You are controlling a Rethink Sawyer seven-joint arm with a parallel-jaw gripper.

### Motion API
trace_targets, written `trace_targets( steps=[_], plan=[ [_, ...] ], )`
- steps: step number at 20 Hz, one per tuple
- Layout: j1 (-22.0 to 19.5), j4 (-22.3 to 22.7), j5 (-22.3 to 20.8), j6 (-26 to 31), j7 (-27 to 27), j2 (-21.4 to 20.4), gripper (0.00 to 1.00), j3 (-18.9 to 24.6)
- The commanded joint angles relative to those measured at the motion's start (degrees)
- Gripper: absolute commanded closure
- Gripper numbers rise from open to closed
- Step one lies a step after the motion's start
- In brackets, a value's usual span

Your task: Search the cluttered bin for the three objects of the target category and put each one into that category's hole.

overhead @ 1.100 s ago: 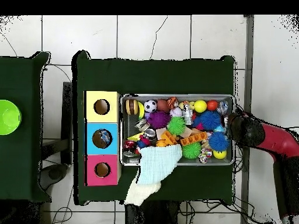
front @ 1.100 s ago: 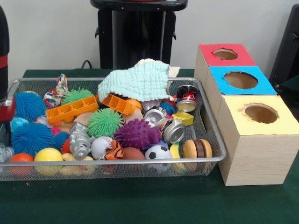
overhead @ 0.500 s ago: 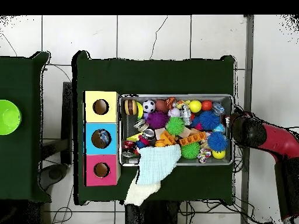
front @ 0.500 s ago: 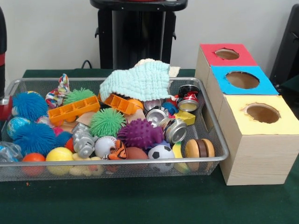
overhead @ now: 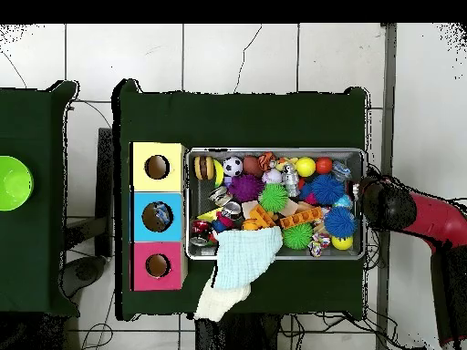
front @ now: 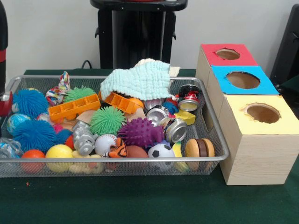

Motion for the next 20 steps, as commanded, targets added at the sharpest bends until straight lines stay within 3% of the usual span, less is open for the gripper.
trace_targets(
  steps=[1,10,20],
  plan=[
    [6.8,9.3,6.1,14.2,-2.0,-9.6,1.0,3.1],
    [6.3,9.3,7.4,15.6,-3.8,-11.0,1.0,3.0],
    [6.4,8.4,8.0,11.1,-3.7,-7.5,1.0,3.1]
  ],
)
